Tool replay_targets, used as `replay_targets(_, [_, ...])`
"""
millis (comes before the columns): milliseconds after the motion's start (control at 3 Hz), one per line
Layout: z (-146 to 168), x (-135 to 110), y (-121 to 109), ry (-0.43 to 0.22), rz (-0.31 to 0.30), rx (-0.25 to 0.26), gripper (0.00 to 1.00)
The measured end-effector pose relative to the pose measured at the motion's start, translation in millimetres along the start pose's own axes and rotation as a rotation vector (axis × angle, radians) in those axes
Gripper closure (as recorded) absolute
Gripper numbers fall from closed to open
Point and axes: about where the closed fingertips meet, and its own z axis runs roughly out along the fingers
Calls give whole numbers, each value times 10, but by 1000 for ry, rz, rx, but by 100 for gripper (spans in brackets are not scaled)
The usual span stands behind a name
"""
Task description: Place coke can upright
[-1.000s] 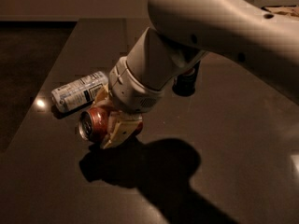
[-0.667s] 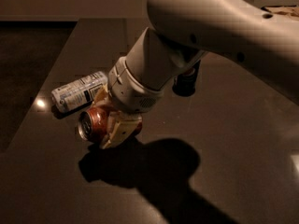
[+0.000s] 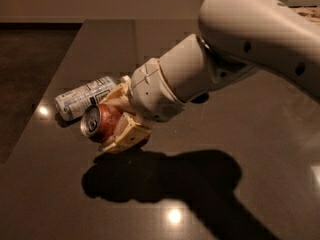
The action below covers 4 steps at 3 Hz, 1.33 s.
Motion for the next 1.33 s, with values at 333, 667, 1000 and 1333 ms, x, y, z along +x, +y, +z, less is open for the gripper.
replay_targets(333, [-38, -117, -25, -123, 71, 11, 100])
replay_targets(667, [8, -191, -27, -216, 116, -7, 100])
replay_targets(1000, [140, -226, -11, -305, 130, -13, 100])
replay_targets(1333, [281, -222, 16, -396, 143, -8, 100])
